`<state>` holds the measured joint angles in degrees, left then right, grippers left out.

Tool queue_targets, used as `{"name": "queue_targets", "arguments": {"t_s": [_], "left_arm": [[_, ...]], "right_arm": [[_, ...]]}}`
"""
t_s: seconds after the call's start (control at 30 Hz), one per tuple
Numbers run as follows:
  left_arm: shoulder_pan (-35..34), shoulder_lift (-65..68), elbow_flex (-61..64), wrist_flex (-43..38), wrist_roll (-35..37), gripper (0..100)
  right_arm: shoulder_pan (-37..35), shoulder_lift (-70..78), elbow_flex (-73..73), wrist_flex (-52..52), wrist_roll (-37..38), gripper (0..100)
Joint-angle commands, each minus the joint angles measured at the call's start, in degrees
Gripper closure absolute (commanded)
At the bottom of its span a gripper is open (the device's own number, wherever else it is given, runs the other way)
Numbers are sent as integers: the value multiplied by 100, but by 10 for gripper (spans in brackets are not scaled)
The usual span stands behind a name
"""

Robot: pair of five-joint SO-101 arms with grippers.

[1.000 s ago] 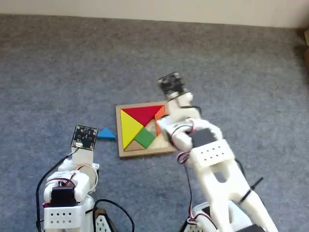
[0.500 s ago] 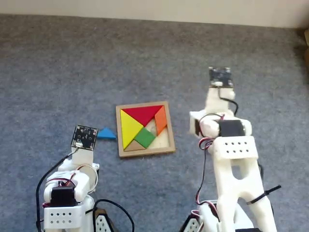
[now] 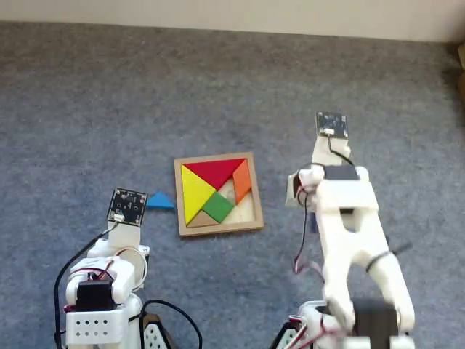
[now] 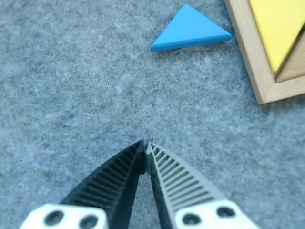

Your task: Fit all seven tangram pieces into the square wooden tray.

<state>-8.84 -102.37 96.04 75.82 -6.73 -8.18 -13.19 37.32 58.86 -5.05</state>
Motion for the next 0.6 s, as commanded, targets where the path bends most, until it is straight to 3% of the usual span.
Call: {"name": "queue_targets", "arguments": {"t_s": [0.0,0.27,0.57], "left_arm": [[-75,-259,119,26,53,964],[-75,-259,119,26,53,964],[-75,-259,119,26,53,964]], "right_arm": [[215,646,-752,57,-62,781],[374,1587,-1675,593,-62,781],[611,1622,-1771,664,-53,781]]}}
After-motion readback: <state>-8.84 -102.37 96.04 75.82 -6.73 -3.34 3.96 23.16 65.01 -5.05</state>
